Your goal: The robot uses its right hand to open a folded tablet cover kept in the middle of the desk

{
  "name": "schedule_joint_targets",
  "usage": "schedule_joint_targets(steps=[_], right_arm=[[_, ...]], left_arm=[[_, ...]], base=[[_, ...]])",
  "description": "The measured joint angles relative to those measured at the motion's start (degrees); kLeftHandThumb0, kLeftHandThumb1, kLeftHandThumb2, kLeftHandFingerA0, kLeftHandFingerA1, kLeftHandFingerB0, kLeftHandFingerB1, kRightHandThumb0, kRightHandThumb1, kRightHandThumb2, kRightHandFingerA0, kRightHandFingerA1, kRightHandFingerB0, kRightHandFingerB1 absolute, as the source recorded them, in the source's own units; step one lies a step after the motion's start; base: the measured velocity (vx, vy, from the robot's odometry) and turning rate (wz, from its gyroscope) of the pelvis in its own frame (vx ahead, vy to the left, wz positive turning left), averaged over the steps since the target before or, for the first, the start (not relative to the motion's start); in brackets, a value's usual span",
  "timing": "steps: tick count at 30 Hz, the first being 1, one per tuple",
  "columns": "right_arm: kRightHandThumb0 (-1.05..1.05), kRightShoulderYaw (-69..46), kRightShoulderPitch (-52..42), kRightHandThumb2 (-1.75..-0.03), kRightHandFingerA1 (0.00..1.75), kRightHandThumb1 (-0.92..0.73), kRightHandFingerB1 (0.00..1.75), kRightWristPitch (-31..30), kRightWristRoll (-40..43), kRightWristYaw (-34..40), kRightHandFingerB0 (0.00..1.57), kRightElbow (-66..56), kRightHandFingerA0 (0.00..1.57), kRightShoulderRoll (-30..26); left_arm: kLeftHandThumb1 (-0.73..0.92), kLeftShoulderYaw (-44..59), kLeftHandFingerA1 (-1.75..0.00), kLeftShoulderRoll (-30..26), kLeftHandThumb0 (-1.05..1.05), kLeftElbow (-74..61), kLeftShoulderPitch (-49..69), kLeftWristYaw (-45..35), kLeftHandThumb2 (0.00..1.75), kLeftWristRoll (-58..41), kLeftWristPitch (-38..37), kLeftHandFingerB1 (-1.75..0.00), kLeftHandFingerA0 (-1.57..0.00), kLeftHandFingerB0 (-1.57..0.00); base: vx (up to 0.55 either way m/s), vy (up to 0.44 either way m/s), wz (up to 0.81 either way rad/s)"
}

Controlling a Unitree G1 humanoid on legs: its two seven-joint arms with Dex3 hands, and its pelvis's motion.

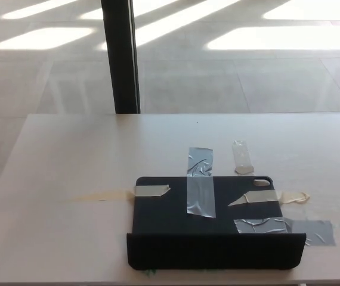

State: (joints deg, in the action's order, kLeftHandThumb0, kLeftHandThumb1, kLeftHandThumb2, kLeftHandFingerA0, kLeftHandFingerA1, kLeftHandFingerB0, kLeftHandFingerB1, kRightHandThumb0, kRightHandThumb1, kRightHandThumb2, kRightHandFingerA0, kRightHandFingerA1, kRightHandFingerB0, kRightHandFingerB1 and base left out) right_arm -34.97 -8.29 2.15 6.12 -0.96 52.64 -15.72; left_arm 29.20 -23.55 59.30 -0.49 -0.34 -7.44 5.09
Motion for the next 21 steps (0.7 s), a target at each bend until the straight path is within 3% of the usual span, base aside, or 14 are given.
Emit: schedule_joint_targets(steps=[1, 5, 8, 9, 10, 12, 13, 14, 15, 16, 18, 19, 20, 21], right_arm=[[-0.34, -1.6, 0.3, -0.55, 0.54, -0.52, 0.51, 0.2, 0.6, 0.2, 0.77, -0.1, 0.74, -0.1], [-0.44, -9.2, 2.1, -0.56, 0.49, -0.50, 0.45, 0.6, 3.6, 1.4, 0.74, -2.2, 0.79, -0.4], [-0.45, -13.7, 4.2, -0.55, 0.52, -0.47, 0.47, 0.7, 5.6, 2.5, 0.82, -5.4, 0.89, -0.5], [-0.45, -15.3, 5.3, -0.57, 0.50, -0.52, 0.44, 0.8, 6.4, 3.0, 0.67, -7.2, 0.79, -0.5], [-0.45, -16.0, 6.1, -0.57, 0.47, -0.54, 0.43, 0.9, 6.9, 3.3, 0.71, -8.7, 0.84, -0.5], [-0.49, -17.3, 8.6, -0.57, 0.47, -0.52, 0.43, 1.1, 7.8, 4.0, 0.75, -12.9, 0.88, -0.6], [-0.52, -17.5, 10.1, -0.57, 0.45, -0.51, 0.42, 1.1, 8.1, 4.3, 0.75, -15.0, 0.83, -0.6], [-0.52, -17.5, 11.3, -0.56, 0.45, -0.49, 0.43, 1.1, 8.3, 4.6, 0.76, -16.8, 0.86, -0.6], [-0.54, -17.4, 12.7, -0.55, 0.47, -0.47, 0.43, 1.1, 8.5, 4.8, 0.78, -18.7, 0.91, -0.6], [-0.59, -17.2, 14.2, -0.78, 0.62, -0.45, 0.53, 1.2, 8.6, 5.0, 0.62, -20.7, 0.93, -0.7], [-0.59, -16.1, 16.5, -0.78, 0.62, -0.45, 0.53, 1.1, 8.6, 5.3, 0.62, -24.2, 0.93, -0.7], [-0.41, -15.1, 18.0, -0.56, 0.60, -0.51, 0.38, 1.1, 8.6, 5.4, 0.48, -26.4, 0.96, -0.7], [-0.41, -13.8, 19.2, -0.56, 0.60, -0.51, 0.38, 1.0, 8.4, 5.5, 0.48, -28.6, 0.96, -0.7], [-0.36, -12.4, 20.4, -0.67, 0.57, -0.46, 0.46, 1.0, 8.2, 5.5, 0.39, -30.5, 0.55, -0.7]], left_arm=[[0.30, 1.3, -0.91, -0.3, -0.53, 0.3, -0.4, 0.0, 0.86, -0.5, 0.0, -0.77, -0.77, -0.62], [0.31, 7.3, -0.91, -1.5, -0.56, 2.0, -2.3, 0.0, 0.85, -3.0, 0.0, -0.75, -0.77, -0.57], [0.31, 11.0, -0.90, -2.0, -0.53, 3.3, -3.4, 0.1, 0.86, -4.6, 0.0, -0.78, -0.76, -0.64], [0.44, 12.5, -0.94, -2.2, -0.50, 4.0, -3.8, 0.1, 0.62, -5.3, 0.0, -0.79, -0.73, -0.69], [0.31, 13.5, -0.90, -2.4, -0.58, 4.4, -4.0, 0.1, 0.85, -5.7, 0.0, -0.77, -0.74, -0.63], [0.31, 15.7, -0.90, -2.9, -0.58, 5.1, -4.5, 0.1, 0.84, -6.8, 0.0, -0.76, -0.75, -0.61], [0.44, 16.7, -0.92, -3.1, -0.54, 5.5, -4.7, 0.1, 0.63, -7.3, 0.0, -0.76, -0.72, -0.65], [0.44, 17.4, -0.93, -3.2, -0.54, 5.8, -4.9, 0.2, 0.63, -7.6, 0.0, -0.76, -0.74, -0.65], [0.31, 18.2, -0.88, -3.4, -0.60, 6.1, -5.1, 0.2, 0.84, -7.9, 0.0, -0.76, -0.73, -0.62], [0.31, 18.9, -0.88, -3.5, -0.59, 6.4, -5.3, 0.2, 0.85, -8.4, 0.0, -0.77, -0.72, -0.62], [0.31, 19.7, -0.88, -3.6, -0.59, 6.7, -5.5, 0.2, 0.85, -8.9, 0.0, -0.77, -0.72, -0.62], [0.32, 20.1, -0.87, -3.6, -0.59, 6.9, -5.6, 0.2, 0.85, -9.2, 0.0, -0.77, -0.71, -0.62], [0.32, 20.6, -0.87, -3.6, -0.59, 7.0, -5.7, 0.2, 0.85, -9.5, 0.0, -0.77, -0.71, -0.62], [0.32, 20.9, -0.89, -3.6, -0.60, 7.1, -5.8, 0.2, 0.85, -9.7, 0.0, -0.77, -0.74, -0.61]], base=[[0.00, 0.000, 0.00], [0.00, 0.000, 0.00], [0.00, 0.000, 0.00], [0.00, 0.000, 0.00], [0.00, 0.000, 0.00], [0.00, 0.000, 0.00], [0.00, 0.000, 0.00], [0.00, 0.000, 0.00], [0.00, 0.000, 0.00], [0.00, 0.000, 0.00], [0.00, 0.000, 0.00], [0.00, 0.000, 0.00], [0.00, 0.000, 0.00], [0.00, 0.000, 0.00]])
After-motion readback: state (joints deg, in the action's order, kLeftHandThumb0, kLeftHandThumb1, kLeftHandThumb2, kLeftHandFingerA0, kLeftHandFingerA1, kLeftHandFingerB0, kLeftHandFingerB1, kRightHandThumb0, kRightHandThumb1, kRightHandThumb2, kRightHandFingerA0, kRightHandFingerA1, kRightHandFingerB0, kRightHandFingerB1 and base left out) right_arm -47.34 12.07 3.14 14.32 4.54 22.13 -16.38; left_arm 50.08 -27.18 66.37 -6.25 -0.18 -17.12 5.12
